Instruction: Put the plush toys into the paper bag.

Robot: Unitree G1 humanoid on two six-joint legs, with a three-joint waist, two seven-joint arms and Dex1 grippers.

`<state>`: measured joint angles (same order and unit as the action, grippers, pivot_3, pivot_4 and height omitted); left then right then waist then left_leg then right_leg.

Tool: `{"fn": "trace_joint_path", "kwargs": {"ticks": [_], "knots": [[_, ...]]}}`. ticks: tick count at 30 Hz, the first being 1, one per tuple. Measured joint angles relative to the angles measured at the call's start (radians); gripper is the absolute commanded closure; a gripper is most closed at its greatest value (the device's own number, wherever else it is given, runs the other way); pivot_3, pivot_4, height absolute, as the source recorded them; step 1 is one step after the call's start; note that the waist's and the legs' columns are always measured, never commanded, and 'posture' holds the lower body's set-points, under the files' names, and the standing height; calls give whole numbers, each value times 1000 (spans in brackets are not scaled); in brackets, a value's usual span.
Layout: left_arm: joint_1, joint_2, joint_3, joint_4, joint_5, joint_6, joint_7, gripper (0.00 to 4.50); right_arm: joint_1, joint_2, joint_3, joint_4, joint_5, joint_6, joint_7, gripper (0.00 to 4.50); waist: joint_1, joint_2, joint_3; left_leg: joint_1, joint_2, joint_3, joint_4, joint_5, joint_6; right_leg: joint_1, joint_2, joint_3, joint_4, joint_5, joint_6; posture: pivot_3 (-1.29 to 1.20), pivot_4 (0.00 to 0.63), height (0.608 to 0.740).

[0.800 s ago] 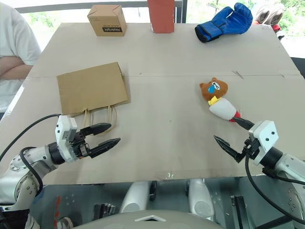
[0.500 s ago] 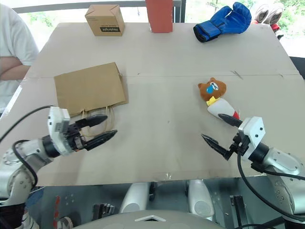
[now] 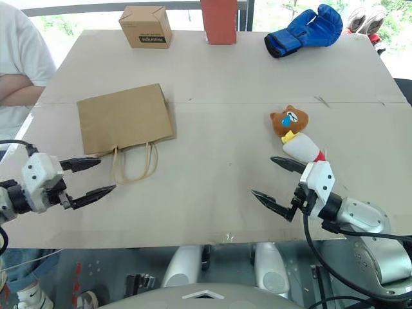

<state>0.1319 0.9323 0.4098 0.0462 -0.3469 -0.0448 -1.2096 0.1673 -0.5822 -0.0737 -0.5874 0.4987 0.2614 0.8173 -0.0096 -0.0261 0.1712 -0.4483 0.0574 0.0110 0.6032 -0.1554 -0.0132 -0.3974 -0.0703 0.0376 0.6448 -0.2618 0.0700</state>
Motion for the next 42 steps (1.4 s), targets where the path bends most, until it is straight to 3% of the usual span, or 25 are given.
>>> {"fn": "trace_joint_path", "kwargs": {"ticks": [4, 7, 14, 16, 21, 25, 26, 27, 33, 42], "knots": [[-83, 6, -72, 78, 62, -91, -12, 204, -6, 3, 12, -1, -8, -1, -19, 0, -1, -3, -2, 0, 0, 2, 0, 1, 2, 0, 0, 0, 0, 0, 0, 0, 150, 740], [-154, 7, -118, 151, 87, -143, -36, 929, -5, 16, 35, -2, -23, -1, -35, 0, -1, -3, -2, 0, 0, 2, 0, 2, 3, 0, 0, 0, 1, 0, 0, 0, 150, 740], [-227, 7, -191, 210, 77, -157, -112, 4476, 8, 22, 38, -26, -26, 4, -64, 0, -3, -3, -2, 0, 0, 2, 0, 3, 4, 0, 1, 0, 3, 0, 1, 0, 150, 740], [-234, 4, -195, 206, 52, -116, -124, 4476, 14, 22, 38, -29, -26, 6, -70, 0, -2, -3, -2, 0, 0, 2, 0, 3, 4, 0, 1, 0, 4, 0, 1, 0, 150, 740], [-268, -1, -193, 101, -130, 211, -136, 4476, 28, 22, 38, -57, -25, 16, -87, 0, -2, -3, -2, 1, 0, 2, 6, 3, 4, 0, 1, 0, 10, 0, 1, 0, 150, 740], [-277, 23, -179, 96, -166, 280, -150, 4476, 34, 22, 38, -69, -22, 20, -92, 0, -5, -3, -2, 2, 1, 1, 8, 3, 4, 0, 1, 0, 14, -1, 1, 0, 150, 740], [-283, 37, -179, 117, -159, 264, -166, 3821, 34, 22, 38, -69, -22, 20, -93, 0, -5, -3, -2, 2, 1, 2, 8, 3, 4, 0, 1, 0, 14, -1, 1, 0, 150, 740], [-297, 60, -178, 166, -131, 225, -176, 3573, 34, 22, 38, -69, -22, 20, -94, 0, -4, -3, -2, 2, 1, 1, 8, 3, 4, 0, 1, 0, 14, -1, 1, 0, 150, 740], [-456, 74, -192, 405, 49, -56, -99, 873, 23, 33, 42, -70, -22, 17, -103, 0, 7, -5, -3, 0, 1, 2, 9, 3, 4, 0, 0, -1, 13, -1, 1, 0, 150, 740], [-605, 97, -291, 787, 253, -520, -89, 873, 28, 35, 48, -70, -25, 15, -112, 0, 4, -6, -3, 0, 1, 3, 9, 3, 4, 0, 1, -1, 14, 0, 1, 0, 150, 740]]}}
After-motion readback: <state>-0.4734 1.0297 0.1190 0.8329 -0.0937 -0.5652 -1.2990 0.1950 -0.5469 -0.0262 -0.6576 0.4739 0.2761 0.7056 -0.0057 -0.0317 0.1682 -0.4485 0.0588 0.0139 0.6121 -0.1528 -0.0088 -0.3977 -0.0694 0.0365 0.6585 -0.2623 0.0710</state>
